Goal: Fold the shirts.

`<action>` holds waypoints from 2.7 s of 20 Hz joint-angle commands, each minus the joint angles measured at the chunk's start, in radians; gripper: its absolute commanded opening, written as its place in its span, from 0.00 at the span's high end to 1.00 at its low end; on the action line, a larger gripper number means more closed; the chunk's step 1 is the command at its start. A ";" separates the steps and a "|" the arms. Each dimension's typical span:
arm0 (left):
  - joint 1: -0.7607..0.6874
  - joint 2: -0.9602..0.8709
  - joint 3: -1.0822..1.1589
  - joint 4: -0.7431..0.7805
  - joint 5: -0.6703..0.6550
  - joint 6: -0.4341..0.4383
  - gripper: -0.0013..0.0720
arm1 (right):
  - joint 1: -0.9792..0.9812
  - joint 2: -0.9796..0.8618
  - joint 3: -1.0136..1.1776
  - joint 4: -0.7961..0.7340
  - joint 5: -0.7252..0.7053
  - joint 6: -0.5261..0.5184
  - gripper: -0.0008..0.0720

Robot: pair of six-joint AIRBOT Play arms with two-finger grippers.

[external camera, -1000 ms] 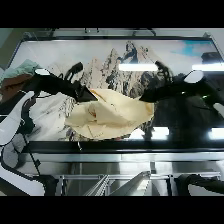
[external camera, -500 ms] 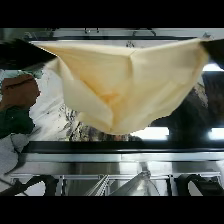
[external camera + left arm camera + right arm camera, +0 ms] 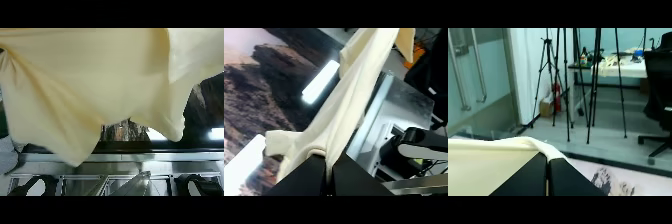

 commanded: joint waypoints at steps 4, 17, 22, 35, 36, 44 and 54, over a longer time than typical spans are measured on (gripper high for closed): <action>-0.246 -0.334 0.099 0.415 0.064 0.027 0.95 | 0.104 -0.417 0.003 0.015 -0.045 -0.101 0.96; -0.049 -0.801 0.210 0.593 0.204 -0.078 0.02 | -0.104 -0.880 0.137 -0.128 0.238 0.079 0.49; 0.068 -0.645 -0.248 0.608 0.147 -0.050 0.02 | -0.253 -0.878 -0.185 -0.151 0.440 0.074 0.49; 0.245 -0.528 -0.756 0.713 0.216 0.059 0.02 | 0.016 -1.056 -0.461 0.254 0.317 -0.153 0.50; 0.245 -0.528 -0.769 0.746 0.231 0.049 0.02 | 0.019 -1.060 -0.455 0.274 0.317 -0.155 0.67; 0.117 -0.573 -0.889 0.762 0.339 0.051 0.02 | 0.016 -1.056 -0.418 0.303 0.329 -0.173 0.96; -0.074 -0.653 -0.669 0.671 0.208 0.077 0.96 | -0.024 -0.974 -0.418 0.302 0.407 -0.180 0.96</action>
